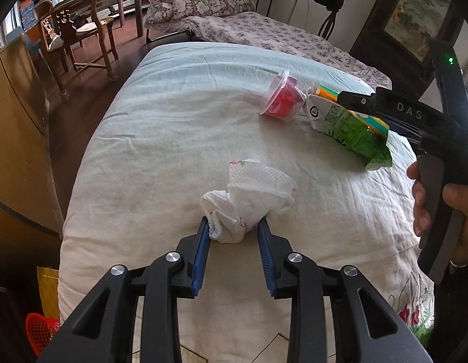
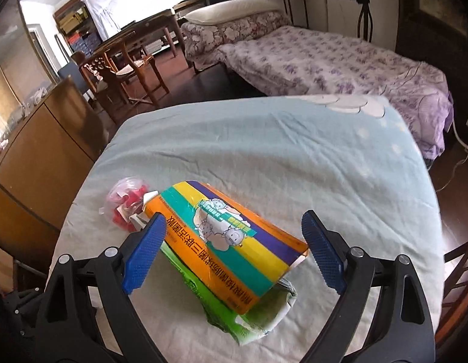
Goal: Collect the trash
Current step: 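Grasp the orange striped box with the right tool while the left tool holds the tissue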
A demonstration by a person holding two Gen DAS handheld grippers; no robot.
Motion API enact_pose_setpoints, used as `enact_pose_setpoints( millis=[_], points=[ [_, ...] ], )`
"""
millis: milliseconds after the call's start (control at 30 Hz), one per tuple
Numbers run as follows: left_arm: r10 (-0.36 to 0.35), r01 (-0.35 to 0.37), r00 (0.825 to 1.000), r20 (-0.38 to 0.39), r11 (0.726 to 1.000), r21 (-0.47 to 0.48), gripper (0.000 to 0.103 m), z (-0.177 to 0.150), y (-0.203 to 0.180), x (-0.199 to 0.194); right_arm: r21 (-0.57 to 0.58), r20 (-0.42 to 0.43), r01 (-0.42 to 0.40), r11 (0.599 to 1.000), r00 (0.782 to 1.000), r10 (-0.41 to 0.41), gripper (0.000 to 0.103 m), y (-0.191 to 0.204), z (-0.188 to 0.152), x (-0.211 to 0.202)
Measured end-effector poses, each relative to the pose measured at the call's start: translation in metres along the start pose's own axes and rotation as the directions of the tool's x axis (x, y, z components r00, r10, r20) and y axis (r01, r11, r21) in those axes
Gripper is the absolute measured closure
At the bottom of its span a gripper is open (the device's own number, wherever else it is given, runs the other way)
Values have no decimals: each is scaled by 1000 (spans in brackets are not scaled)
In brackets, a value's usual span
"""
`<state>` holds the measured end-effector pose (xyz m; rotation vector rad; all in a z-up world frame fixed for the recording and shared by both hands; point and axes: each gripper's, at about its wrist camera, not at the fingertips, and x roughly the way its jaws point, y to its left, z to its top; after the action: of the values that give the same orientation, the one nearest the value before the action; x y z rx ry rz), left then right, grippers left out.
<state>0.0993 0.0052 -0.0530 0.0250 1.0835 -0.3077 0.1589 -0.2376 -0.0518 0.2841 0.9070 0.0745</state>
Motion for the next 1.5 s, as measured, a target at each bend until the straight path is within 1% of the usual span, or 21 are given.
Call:
enact_pose_setpoints(
  millis=[100,200,267,333,400,500,567,600,633,667,700,733,800,833,967,1067,1167,1233,1267,1367,1500],
  points=[
    [-9,9,1000,-2,1000,-7,72,1,1,0,-12,-41,-35,999,999,34,17,2,-5,-2],
    [-18,18,1000,-2,1000,-16,72,0,5,-1,13,-88,-72,997,993,73,36,0,-16,-11],
    [-24,23,1000,-3,999,-23,71,1,7,-1,31,-108,-84,996,990,87,43,0,-24,-18],
    [-28,28,1000,-4,999,-30,71,0,8,-2,60,-129,-94,994,987,101,53,-1,-30,-24],
    [-30,29,1000,-5,999,-32,71,0,9,-2,121,-145,-98,988,983,115,54,-4,-36,-32],
    [-31,31,1000,-4,999,-33,71,-1,9,-3,161,-174,-162,974,966,189,54,-1,-44,-36],
    [-35,34,999,-5,999,-38,71,-1,9,-3,210,-173,-174,962,962,212,52,-5,-49,-39],
    [-37,36,999,-6,999,-40,71,-1,10,-3,222,-163,-165,961,965,204,51,-7,-51,-40],
    [-38,38,999,-6,998,-42,71,0,11,-3,207,-144,-115,972,979,147,49,-9,-50,-42],
    [-38,37,999,-6,998,-41,71,0,10,-3,194,-131,-89,977,985,116,46,-8,-51,-44],
    [-37,36,999,-6,999,-40,71,0,11,-3,184,-112,-64,981,990,86,39,-7,-49,-45],
    [-36,35,999,-6,999,-38,71,0,11,-3,186,-103,-62,981,991,82,33,-6,-49,-46],
    [-36,36,999,-6,999,-38,71,-1,11,-3,200,-74,-74,977,993,90,29,-6,-45,-44],
    [-37,37,999,-7,999,-39,71,0,11,-3,206,-58,-77,975,994,91,28,-5,-41,-42],
    [-34,34,999,-6,999,-34,71,-1,10,-3,219,-46,-91,972,994,103,28,-6,-30,-32],
    [-32,32,999,-6,999,-31,71,-1,10,-2,205,-53,-57,977,996,69,28,-4,-23,-25],
    [-32,32,999,-6,999,-31,71,-1,10,-2,203,-89,-17,979,995,35,30,-4,-24,-14],
    [-31,31,999,-6,999,-29,71,-1,9,-2,210,-114,-42,977,991,67,40,-6,-27,-9],
    [-31,31,999,-6,999,-30,71,-1,9,-2,211,-115,-42,977,991,67,44,-10,-25,-8],
    [-32,32,999,-6,999,-31,71,-1,9,-2,244,-93,-63,968,992,88,48,-16,-27,-18],
    [-36,36,999,-5,999,-34,71,-1,8,-3,252,-39,-50,966,997,62,48,-23,-37,-45]
  ],
)
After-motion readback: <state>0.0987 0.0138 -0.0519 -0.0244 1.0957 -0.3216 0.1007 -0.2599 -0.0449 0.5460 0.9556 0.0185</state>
